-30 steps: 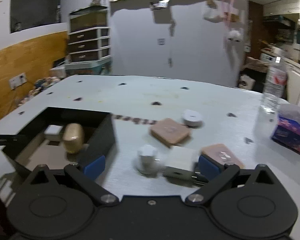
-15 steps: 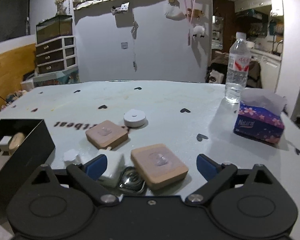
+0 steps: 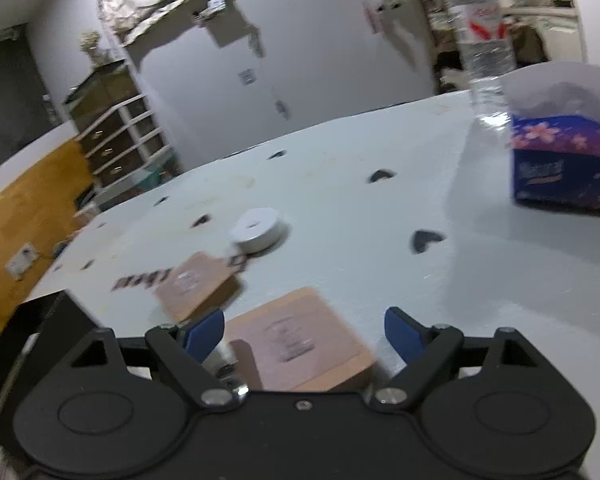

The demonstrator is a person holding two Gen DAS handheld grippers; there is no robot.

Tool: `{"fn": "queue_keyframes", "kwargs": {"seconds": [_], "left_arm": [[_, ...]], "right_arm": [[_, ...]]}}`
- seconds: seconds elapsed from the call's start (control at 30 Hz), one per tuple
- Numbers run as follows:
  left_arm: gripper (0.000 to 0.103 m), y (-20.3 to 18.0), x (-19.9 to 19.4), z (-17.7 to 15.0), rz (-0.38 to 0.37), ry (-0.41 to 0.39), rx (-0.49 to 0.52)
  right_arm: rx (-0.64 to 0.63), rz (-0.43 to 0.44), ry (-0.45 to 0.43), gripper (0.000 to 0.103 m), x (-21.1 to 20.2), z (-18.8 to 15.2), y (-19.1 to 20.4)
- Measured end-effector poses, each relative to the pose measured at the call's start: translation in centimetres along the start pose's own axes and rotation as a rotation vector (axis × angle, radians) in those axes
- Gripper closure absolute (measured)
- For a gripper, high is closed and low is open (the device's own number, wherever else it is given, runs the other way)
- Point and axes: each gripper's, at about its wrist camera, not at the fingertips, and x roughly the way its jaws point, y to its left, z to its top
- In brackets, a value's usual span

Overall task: Organize rigid objects
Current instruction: 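Move the right gripper to the tan square pad and grasp it, then carry the tan square pad into the black box and release it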

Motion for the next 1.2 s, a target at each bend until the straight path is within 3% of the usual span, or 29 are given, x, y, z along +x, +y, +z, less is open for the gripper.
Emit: {"fn": "queue_keyframes", "kwargs": {"seconds": [0.23, 0.47, 0.63, 0.77, 0.97, 1.0, 1.07, 1.2], "left_arm": [[0.097, 0.0, 0.0, 0.0, 0.000, 0.000, 0.000], [0.097, 0.0, 0.0, 0.0, -0.001, 0.000, 0.000], [0.097, 0.0, 0.0, 0.0, 0.000, 0.001, 0.000], [0.097, 0.0, 0.0, 0.0, 0.000, 0.000, 0.000], [0.097, 0.0, 0.0, 0.0, -0.001, 0.000, -0.001], [0.097, 0.0, 0.0, 0.0, -0.001, 0.000, -0.002], [0.097, 0.0, 0.0, 0.0, -0.001, 0.000, -0.001], [0.097, 0.0, 0.0, 0.0, 0.000, 0.000, -0.001]], "right_arm": [[-0.092, 0.053, 0.023, 0.017, -1.9, -1.5, 2.5], [0.001, -0.096, 0.059, 0.028, -0.4, -0.3, 2.3], [0.004, -0.162, 0.084, 0.028, 1.0, 0.5, 3.2], [0.003, -0.246, 0.098, 0.021, 2.4, 1.4, 4.0], [-0.017, -0.304, 0.118, 0.020, 4.1, 2.2, 4.7], [-0.027, -0.314, 0.124, 0.021, 4.3, 2.2, 4.9], [-0.054, -0.347, 0.127, 0.034, 4.6, 2.3, 5.3], [-0.061, -0.354, 0.127, 0.035, 4.5, 2.4, 5.0]]}}
